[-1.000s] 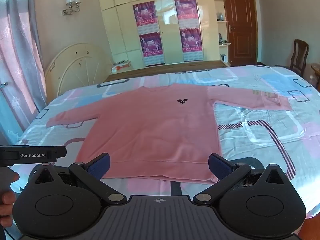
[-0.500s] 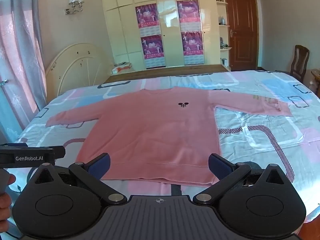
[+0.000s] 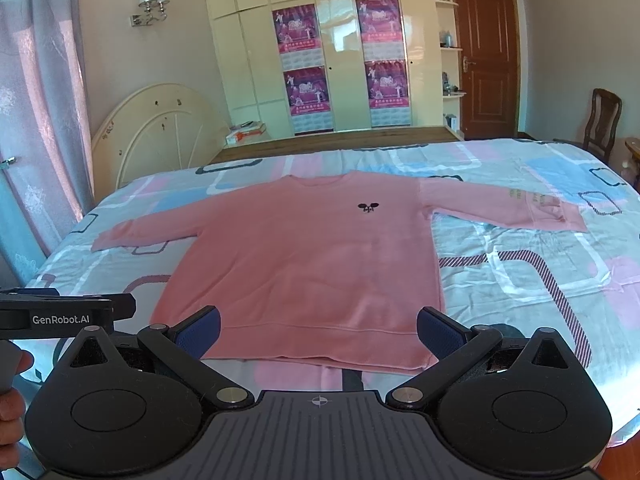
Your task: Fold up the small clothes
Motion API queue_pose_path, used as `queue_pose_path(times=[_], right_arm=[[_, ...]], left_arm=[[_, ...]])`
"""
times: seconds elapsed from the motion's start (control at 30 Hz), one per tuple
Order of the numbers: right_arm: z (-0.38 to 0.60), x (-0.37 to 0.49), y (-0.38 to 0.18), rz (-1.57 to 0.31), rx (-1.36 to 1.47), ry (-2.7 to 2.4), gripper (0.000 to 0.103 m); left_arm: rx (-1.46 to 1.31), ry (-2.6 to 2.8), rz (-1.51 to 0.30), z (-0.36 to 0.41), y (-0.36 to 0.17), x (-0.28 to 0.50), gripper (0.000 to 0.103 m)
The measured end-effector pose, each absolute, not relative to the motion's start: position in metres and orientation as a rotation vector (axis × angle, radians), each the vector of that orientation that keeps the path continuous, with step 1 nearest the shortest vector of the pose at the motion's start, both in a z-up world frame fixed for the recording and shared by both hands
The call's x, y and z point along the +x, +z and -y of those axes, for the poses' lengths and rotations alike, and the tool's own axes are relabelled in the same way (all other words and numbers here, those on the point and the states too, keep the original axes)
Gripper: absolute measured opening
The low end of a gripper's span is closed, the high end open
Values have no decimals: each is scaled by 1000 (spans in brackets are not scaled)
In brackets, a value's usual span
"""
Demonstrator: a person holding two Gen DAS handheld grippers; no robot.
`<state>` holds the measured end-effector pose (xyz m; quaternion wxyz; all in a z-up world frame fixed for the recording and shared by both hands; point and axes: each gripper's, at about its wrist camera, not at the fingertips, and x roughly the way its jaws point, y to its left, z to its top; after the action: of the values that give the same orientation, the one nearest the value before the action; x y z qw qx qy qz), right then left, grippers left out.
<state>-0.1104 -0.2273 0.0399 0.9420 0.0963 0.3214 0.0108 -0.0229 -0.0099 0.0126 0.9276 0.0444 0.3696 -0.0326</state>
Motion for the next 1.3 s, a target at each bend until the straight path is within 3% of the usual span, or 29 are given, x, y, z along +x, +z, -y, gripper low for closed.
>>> queue_pose_path(times=[1.3], right_arm=[[223, -106, 40, -649, 176, 20, 103]], left_arm=[[82, -76, -764, 9, 8, -17, 103]])
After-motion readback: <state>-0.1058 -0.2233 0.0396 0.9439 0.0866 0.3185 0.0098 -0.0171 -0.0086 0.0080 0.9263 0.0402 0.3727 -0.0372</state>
